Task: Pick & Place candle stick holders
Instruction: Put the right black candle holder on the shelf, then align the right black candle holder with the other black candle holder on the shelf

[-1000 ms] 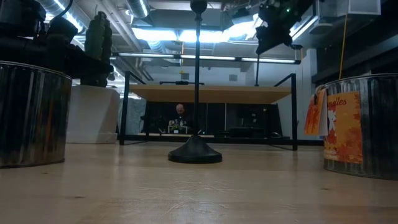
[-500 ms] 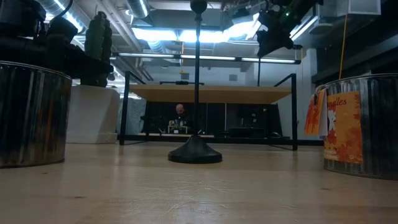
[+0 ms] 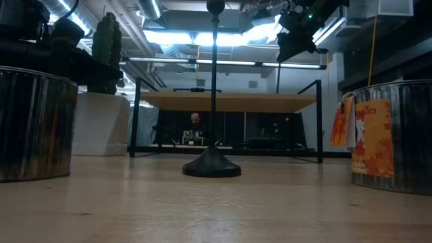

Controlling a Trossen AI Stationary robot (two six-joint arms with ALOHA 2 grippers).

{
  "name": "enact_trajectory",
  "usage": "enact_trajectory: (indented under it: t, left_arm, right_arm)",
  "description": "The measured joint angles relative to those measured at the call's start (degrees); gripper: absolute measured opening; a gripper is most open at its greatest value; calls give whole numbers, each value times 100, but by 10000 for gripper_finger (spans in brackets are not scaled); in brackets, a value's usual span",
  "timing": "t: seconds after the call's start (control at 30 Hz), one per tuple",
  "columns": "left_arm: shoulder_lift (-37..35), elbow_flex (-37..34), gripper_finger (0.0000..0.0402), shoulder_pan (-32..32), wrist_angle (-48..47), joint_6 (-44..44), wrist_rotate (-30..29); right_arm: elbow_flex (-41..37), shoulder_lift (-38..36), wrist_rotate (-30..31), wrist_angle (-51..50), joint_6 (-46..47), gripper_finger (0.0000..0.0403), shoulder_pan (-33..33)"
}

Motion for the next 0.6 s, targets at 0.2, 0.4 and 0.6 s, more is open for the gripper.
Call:
enact_trajectory:
  t: [0.2,0.4,0.6]
  left_arm:
    - [1,0,88,1,0,0,-2]
    - [0,0,88,0,-2,0,-2]
    - [0,0,88,0,-1,0,-1]
  right_arm:
    - [0,0,-106,13,3,117,0]
    - [0,0,-108,-138,172,160,2]
    - [0,-61,-107,-444,343,179,2]
